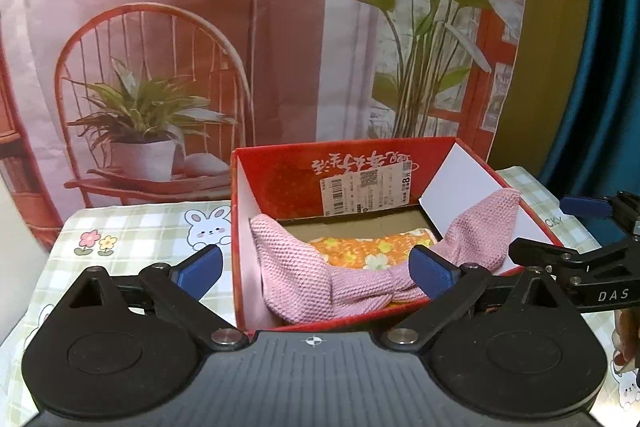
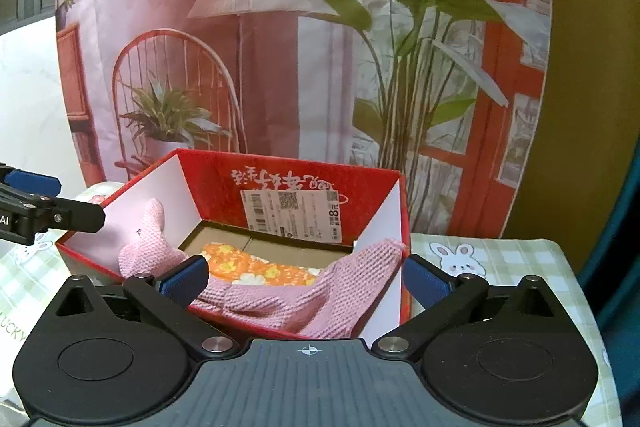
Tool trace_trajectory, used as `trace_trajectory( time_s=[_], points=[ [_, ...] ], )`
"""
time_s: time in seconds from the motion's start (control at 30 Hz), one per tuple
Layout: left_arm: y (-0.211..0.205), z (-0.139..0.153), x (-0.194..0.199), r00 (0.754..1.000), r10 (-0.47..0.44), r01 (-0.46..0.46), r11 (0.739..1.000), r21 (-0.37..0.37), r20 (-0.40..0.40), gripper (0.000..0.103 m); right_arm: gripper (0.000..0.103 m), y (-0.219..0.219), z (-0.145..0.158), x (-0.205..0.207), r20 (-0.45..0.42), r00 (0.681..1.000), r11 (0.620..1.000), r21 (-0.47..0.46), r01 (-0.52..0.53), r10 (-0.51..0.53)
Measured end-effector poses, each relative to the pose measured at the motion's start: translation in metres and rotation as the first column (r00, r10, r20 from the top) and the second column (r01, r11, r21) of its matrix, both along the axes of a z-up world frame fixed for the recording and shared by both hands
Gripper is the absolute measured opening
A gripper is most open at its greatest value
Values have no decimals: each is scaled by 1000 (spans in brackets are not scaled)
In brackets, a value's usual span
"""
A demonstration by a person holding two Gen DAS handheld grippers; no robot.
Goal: Organize soft objects
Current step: 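Open both grippers to drop the pink towel into the red box, then move both tools back to the pile toward the green mesh pouch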
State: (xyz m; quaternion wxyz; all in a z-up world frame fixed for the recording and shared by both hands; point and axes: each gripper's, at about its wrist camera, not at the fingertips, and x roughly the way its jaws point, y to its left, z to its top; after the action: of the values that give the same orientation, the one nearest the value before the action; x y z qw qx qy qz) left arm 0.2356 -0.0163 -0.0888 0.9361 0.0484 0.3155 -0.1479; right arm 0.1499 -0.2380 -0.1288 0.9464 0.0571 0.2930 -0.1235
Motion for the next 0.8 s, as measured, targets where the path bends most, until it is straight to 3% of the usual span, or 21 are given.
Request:
trace_trajectory(
  time_s=[0.37, 0.5, 0.8],
  points=[
    [8, 4, -47, 1000, 6, -6, 1000, -13, 12, 103, 103, 26, 10, -40, 49, 998, 998, -28, 48, -46],
    [11, -4, -68, 999, 53, -53, 999, -4, -1, 103, 103, 37, 6, -61, 58, 997, 998, -30, 49, -47],
    [26, -27, -126, 998, 54, -55, 998, -39, -27, 103, 103, 57, -12, -116, 80, 997, 997, 73, 11, -17]
  ],
)
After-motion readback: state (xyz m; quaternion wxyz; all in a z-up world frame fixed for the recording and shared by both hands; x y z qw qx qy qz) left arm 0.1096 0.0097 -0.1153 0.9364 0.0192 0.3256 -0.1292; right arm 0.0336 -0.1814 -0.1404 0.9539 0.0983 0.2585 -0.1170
